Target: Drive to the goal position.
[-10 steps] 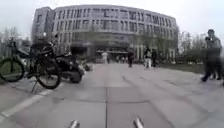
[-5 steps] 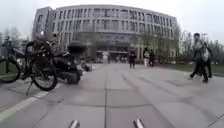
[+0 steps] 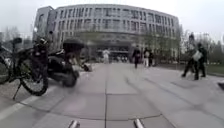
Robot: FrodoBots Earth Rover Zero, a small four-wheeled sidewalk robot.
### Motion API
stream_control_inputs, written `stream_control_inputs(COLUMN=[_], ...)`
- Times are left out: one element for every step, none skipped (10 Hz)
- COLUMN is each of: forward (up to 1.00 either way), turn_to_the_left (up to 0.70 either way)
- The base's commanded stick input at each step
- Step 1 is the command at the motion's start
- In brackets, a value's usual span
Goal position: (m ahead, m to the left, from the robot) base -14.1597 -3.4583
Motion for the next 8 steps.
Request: stream_control_inputs(forward=[0.85, 0.85, 0.85, 0.85, 0.85, 0.85, 0.85, 0.85], turn_to_the_left=[-0.04, -0.04, -0.04, -0.04, -0.04, -0.04, -0.04, -0.04])
